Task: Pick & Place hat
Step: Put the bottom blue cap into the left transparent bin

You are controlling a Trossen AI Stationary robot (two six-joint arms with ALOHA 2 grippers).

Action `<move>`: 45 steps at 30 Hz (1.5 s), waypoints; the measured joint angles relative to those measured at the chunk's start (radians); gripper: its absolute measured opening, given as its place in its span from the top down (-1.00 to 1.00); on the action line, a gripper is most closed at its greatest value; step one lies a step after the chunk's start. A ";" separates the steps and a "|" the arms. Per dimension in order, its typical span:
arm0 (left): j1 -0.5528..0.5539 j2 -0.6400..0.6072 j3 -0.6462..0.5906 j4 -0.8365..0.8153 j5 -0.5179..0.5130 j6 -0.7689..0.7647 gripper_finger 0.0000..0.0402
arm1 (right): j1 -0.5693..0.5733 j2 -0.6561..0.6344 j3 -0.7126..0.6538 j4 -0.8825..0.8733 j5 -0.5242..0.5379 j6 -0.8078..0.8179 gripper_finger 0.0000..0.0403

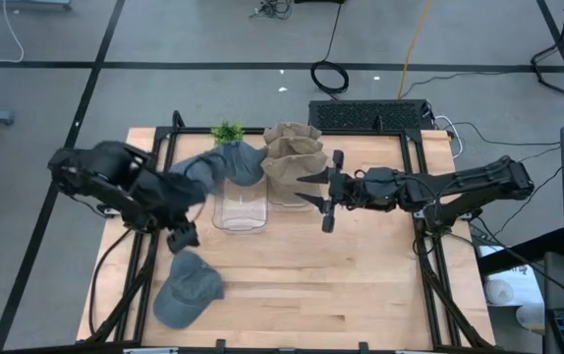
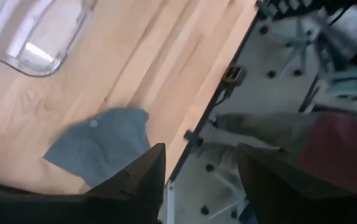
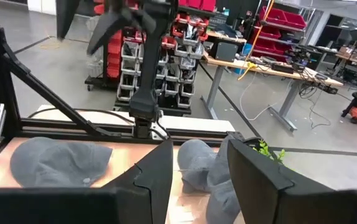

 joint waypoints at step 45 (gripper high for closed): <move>-0.288 0.164 -0.901 0.600 0.211 -0.388 -0.66 | 0.000 -0.033 -0.035 -0.041 -0.130 0.014 0.30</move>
